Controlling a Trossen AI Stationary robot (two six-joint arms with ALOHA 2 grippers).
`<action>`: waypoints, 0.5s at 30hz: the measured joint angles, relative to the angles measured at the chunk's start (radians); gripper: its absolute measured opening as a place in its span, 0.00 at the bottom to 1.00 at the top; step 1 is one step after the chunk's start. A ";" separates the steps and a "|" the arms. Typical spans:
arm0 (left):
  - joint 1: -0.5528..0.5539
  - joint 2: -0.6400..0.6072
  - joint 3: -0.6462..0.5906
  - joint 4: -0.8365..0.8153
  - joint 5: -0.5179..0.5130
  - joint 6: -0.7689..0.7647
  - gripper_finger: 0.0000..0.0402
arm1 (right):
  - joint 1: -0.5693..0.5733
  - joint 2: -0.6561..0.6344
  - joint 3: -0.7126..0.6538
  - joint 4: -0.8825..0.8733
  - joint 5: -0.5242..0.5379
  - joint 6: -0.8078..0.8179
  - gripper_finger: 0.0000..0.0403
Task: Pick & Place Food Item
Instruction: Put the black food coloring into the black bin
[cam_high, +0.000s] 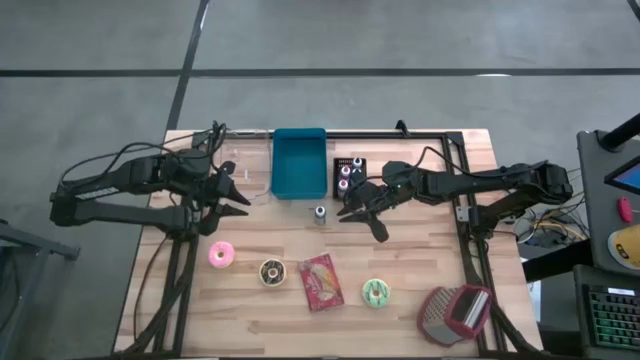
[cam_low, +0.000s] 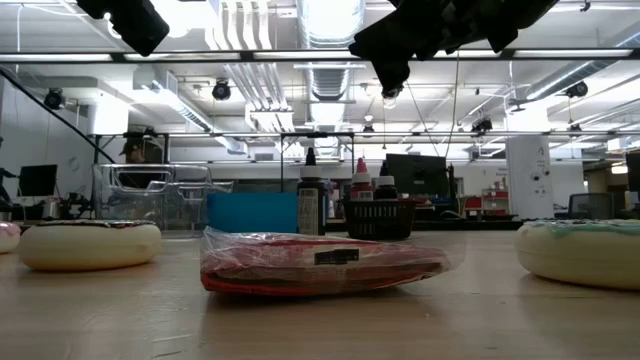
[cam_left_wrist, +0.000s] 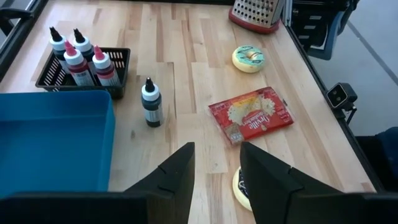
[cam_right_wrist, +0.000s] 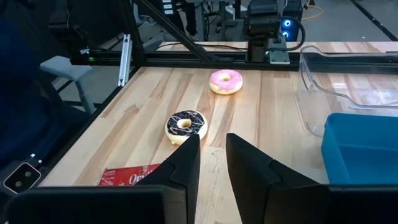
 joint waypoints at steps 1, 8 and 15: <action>0.000 0.000 0.000 0.000 0.000 0.000 0.33 | 0.000 0.000 0.000 0.000 0.000 0.001 0.17; 0.000 0.000 0.000 0.000 0.000 0.000 0.33 | 0.000 0.000 0.000 0.000 0.000 0.001 0.18; 0.000 0.000 0.000 0.000 0.000 0.000 0.33 | 0.000 0.000 0.000 0.017 0.000 0.014 0.20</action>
